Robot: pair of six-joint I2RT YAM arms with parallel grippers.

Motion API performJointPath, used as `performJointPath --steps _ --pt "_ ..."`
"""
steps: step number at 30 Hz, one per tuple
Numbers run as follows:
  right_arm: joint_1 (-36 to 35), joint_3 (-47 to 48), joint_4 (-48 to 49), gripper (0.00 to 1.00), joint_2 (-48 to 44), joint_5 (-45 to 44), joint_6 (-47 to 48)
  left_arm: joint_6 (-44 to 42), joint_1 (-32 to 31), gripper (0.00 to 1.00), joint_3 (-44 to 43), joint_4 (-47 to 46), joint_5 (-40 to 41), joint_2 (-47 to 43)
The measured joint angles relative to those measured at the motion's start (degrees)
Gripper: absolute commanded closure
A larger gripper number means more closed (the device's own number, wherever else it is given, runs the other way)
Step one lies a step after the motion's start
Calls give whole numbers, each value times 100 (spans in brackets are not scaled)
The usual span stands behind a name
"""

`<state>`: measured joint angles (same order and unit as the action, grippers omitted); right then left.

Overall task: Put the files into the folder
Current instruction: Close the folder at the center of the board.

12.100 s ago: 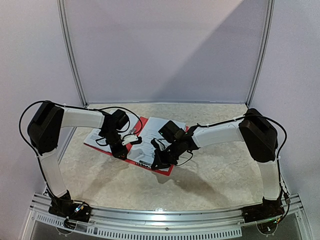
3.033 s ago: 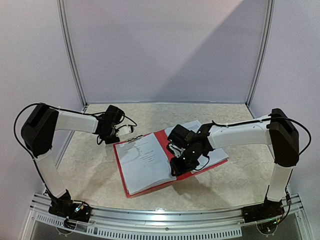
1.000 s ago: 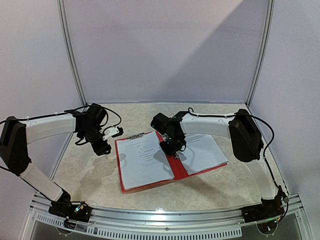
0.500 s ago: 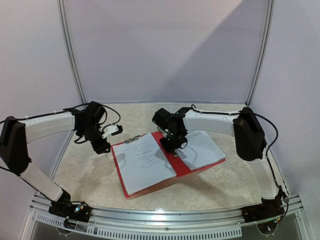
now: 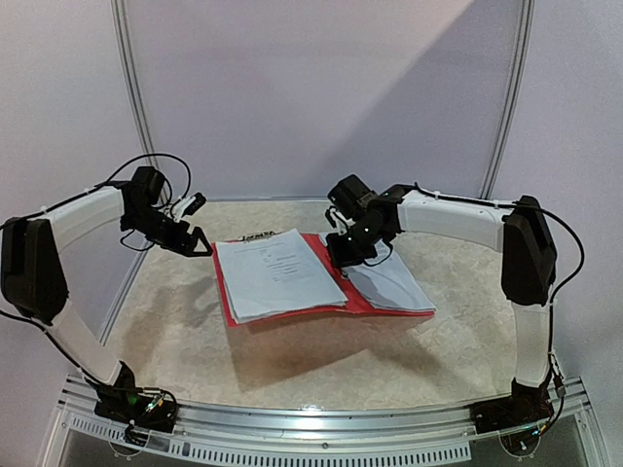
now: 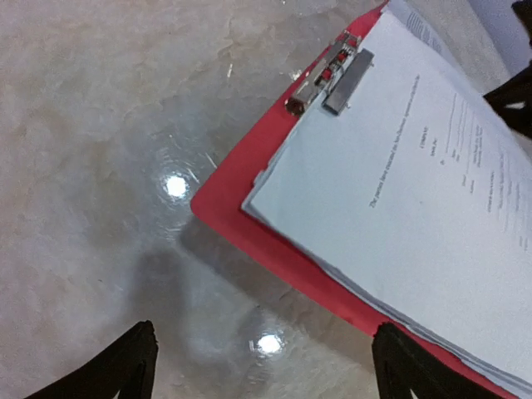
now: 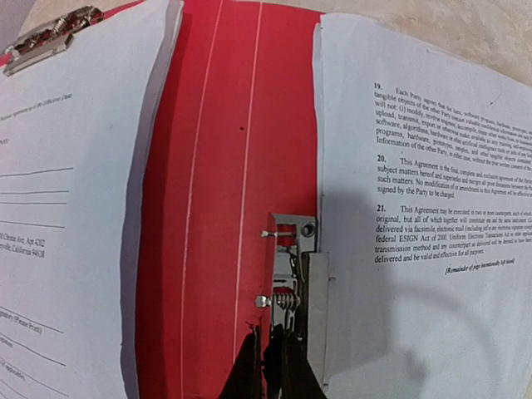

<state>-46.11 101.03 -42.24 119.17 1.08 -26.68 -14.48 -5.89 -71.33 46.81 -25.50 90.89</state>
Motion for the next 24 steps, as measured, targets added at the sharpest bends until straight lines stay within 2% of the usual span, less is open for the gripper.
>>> performJointPath --steps 3,7,10,12,17,20,24 --pt "94 -177 271 100 -7 125 -173 542 271 5 81 -83 -929 282" --pt "164 -321 476 100 -4 188 -380 1423 330 5 719 -636 -2063 671" --pt "184 -321 608 100 17 208 -494 2210 315 6 1228 -1384 -2745 927" --pt "188 -321 686 100 52 221 -557 2931 310 9 1613 -2234 -3156 1038" --pt "188 -323 841 100 273 254 -654 4168 310 12 2072 -3679 -3630 1152" --pt "192 -328 914 100 433 278 -697 4612 315 12 2072 -4266 -3707 1174" --pt "195 -339 968 100 555 341 -721 4988 302 17 2022 -4760 -3657 1281"
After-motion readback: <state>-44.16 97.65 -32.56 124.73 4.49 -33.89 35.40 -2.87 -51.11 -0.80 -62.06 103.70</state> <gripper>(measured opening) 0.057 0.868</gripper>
